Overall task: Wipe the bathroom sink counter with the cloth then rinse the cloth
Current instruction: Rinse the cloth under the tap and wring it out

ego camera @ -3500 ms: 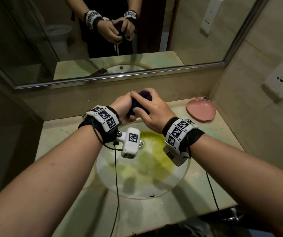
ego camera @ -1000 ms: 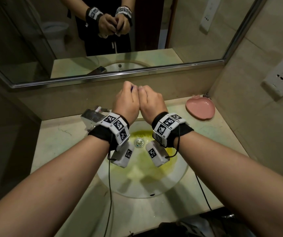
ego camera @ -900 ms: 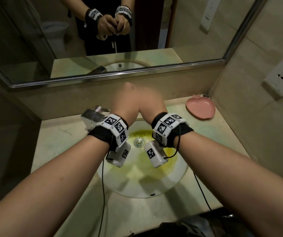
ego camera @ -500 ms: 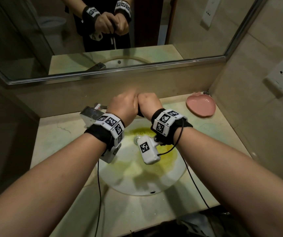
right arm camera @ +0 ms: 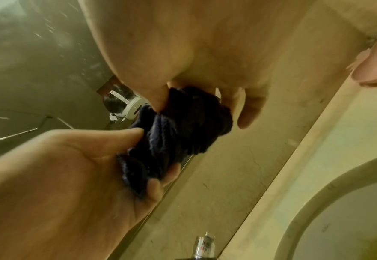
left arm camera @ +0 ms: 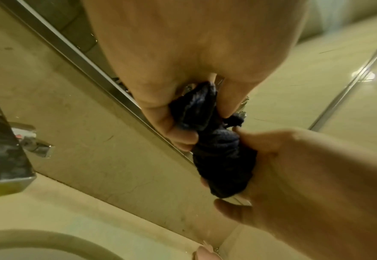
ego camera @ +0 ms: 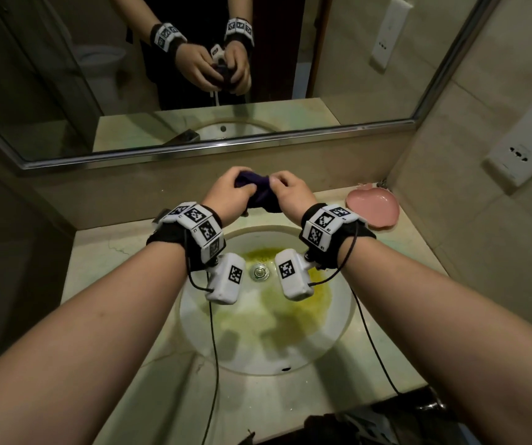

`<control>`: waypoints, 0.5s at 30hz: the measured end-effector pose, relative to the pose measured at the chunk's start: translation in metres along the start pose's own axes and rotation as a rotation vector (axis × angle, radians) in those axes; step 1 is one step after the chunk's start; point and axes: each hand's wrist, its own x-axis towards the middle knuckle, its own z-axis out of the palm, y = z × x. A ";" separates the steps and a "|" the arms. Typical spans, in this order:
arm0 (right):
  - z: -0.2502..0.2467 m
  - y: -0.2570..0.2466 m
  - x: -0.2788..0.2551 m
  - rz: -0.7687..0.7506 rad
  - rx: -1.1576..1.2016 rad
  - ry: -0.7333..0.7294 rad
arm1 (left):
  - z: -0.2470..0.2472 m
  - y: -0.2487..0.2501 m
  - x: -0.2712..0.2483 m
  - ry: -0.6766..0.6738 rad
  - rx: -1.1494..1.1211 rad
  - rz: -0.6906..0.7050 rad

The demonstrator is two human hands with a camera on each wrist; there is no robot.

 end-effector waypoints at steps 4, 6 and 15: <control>-0.011 0.007 -0.004 -0.019 0.045 -0.018 | 0.004 -0.004 0.008 0.087 0.000 -0.008; -0.018 0.013 -0.006 -0.032 -0.015 -0.065 | 0.011 -0.007 0.013 0.114 -0.030 -0.051; -0.045 0.047 0.008 -0.027 -0.188 -0.054 | 0.060 0.004 0.030 -0.007 -0.379 -0.256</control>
